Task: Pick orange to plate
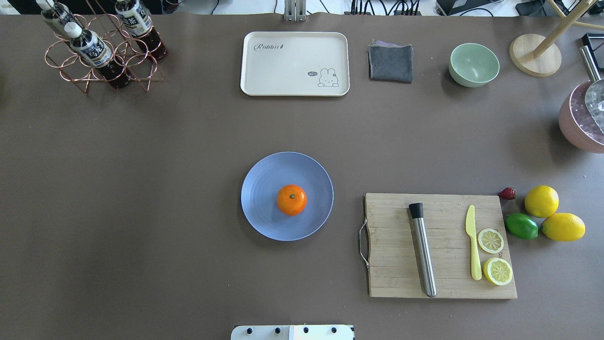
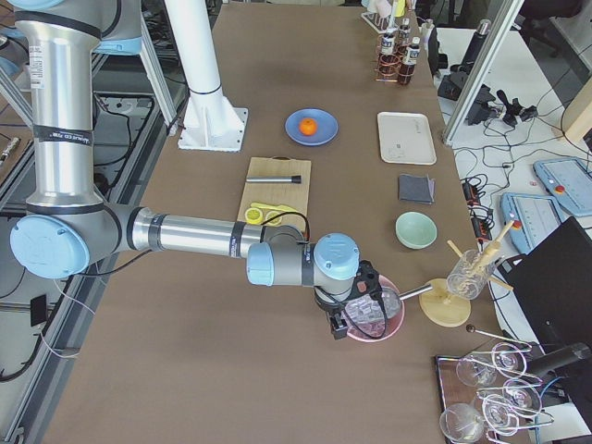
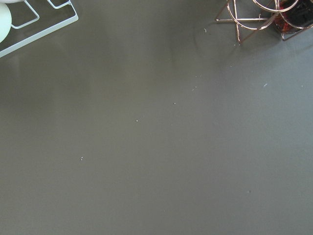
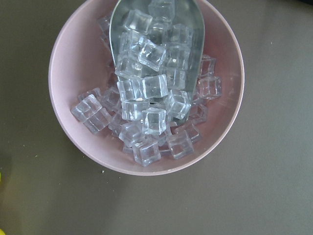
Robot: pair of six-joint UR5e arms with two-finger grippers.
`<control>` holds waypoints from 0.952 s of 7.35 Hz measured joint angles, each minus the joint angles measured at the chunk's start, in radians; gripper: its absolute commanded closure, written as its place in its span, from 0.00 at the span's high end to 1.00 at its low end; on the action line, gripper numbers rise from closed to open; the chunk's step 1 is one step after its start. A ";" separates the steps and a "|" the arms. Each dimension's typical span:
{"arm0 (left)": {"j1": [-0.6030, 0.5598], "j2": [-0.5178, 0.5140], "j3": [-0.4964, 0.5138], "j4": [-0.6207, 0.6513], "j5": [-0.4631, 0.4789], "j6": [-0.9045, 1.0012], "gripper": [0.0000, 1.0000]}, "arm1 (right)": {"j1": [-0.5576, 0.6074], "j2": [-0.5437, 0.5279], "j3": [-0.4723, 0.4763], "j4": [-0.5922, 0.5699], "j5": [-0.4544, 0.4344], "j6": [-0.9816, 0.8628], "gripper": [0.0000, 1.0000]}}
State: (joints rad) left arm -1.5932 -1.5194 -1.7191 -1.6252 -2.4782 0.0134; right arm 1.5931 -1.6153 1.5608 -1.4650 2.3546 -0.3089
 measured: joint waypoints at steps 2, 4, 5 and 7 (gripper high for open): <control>-0.001 0.031 0.011 -0.076 0.001 -0.001 0.97 | 0.001 0.004 0.003 0.001 -0.001 0.004 1.00; 0.000 0.028 0.035 -0.096 0.008 -0.003 0.97 | 0.001 0.004 0.004 0.001 -0.001 0.005 1.00; 0.001 0.028 0.040 -0.101 0.025 -0.003 0.97 | 0.001 0.005 0.003 0.002 -0.001 0.005 1.00; 0.002 0.044 0.047 -0.101 0.080 -0.004 0.97 | 0.001 0.005 0.004 0.002 -0.001 0.008 1.00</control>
State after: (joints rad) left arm -1.5908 -1.4750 -1.6723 -1.7265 -2.3986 0.0096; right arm 1.5938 -1.6102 1.5651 -1.4634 2.3531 -0.3008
